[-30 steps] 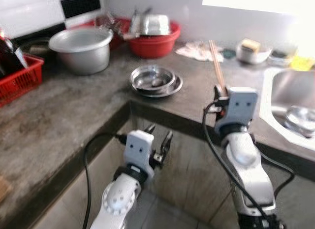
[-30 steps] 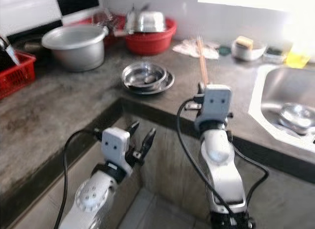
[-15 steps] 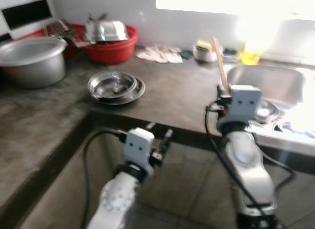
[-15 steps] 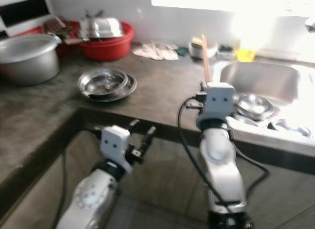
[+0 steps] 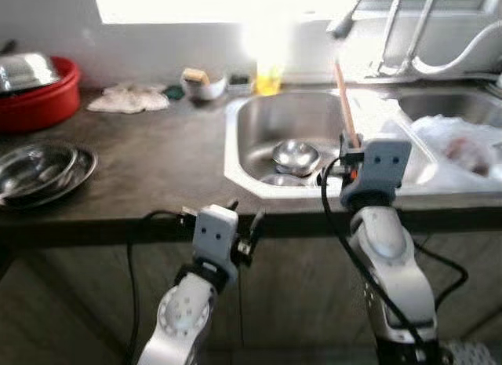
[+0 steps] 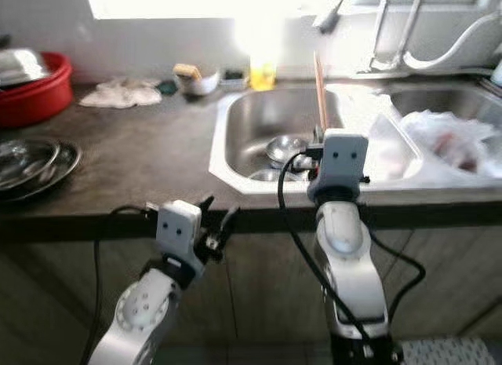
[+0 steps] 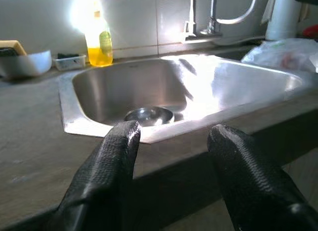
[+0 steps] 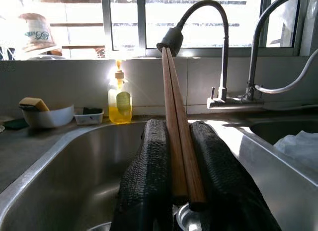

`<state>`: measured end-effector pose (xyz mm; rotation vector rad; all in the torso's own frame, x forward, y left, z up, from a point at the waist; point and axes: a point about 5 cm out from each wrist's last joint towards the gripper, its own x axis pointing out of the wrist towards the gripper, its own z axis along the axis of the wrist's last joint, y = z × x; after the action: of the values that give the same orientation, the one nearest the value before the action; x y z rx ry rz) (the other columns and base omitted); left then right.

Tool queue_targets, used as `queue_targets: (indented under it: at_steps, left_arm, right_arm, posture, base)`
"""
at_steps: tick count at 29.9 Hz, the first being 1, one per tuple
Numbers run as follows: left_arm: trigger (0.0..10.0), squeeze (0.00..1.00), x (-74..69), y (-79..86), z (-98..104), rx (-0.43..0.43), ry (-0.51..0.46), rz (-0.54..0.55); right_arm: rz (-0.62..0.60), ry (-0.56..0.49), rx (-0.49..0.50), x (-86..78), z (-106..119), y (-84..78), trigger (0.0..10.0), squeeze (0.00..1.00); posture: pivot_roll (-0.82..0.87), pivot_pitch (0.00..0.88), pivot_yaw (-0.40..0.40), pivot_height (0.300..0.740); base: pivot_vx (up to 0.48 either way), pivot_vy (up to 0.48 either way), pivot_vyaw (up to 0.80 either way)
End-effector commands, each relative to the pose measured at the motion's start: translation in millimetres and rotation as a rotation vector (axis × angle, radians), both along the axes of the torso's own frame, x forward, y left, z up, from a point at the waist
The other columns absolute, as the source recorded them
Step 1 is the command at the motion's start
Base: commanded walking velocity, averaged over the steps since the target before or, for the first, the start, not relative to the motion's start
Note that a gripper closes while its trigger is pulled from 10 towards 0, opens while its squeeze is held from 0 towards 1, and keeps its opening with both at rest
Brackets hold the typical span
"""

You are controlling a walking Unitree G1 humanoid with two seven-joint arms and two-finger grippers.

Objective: Kitchen organization

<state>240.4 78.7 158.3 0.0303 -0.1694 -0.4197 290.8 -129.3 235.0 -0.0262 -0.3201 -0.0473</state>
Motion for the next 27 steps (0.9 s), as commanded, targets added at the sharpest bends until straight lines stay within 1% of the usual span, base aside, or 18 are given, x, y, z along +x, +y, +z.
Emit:
queue_targets:
  at_steps: [1, 7, 10, 19, 21, 25, 27]
  left_arm:
    - [10.0, 0.00, 0.0, 2.8, 2, 0.016, -0.015, 0.015]
    - [10.0, 0.00, 0.0, 2.9, 2, 0.020, -0.018, 0.020]
    - [10.0, 0.00, 0.5, 3.8, 1, 0.031, -0.017, 0.025]
    - [10.0, 0.00, 1.7, 5.0, -1, 0.045, -0.011, 0.037]
    - [10.0, 0.00, 1.8, 5.0, -1, 0.049, -0.008, 0.037]
    - [10.0, 0.00, 2.6, 5.9, -1, 0.040, -0.006, 0.050]
    - [10.0, 0.00, 4.2, 8.1, -1, 0.033, 0.001, 0.067]
  right_arm:
    - [0.026, 0.006, -0.003, 2.4, 3, 4.9, 10.0, 0.00]
    - [0.048, 0.021, -0.017, 5.7, 4, 4.5, 10.0, 0.00]
    - [0.073, 0.020, -0.028, 11.1, 10, 2.6, 10.0, 0.00]
    - [0.111, 0.008, -0.054, 20.0, 23, 0.2, 10.0, 0.00]
    - [0.130, -0.007, -0.071, 23.6, 30, 0.1, 10.0, 0.00]
    - [0.138, -0.008, -0.088, 28.0, 36, -1.7, 10.0, 0.00]
    - [0.148, 0.009, -0.103, 32.0, 39, -4.2, 10.0, 0.00]
  posture:
    - [0.07, 0.068, -0.008, 0.740]
    - [0.07, 0.069, -0.009, 0.740]
    - [0.07, 0.069, -0.012, 0.740]
    - [0.08, 0.071, -0.014, 0.740]
    - [0.07, 0.072, -0.013, 0.740]
    - [0.08, 0.072, -0.015, 0.740]
    - [0.08, 0.072, -0.015, 0.740]
  base:
    - [0.000, -0.251, 0.00]
    - [0.323, -0.345, 0.00]
    - [0.351, -0.324, 0.00]
    - [0.375, -0.292, 0.00]
    - [0.439, 0.000, 0.00]
    - [0.454, 0.000, 0.00]
    - [0.000, 0.000, 0.00]
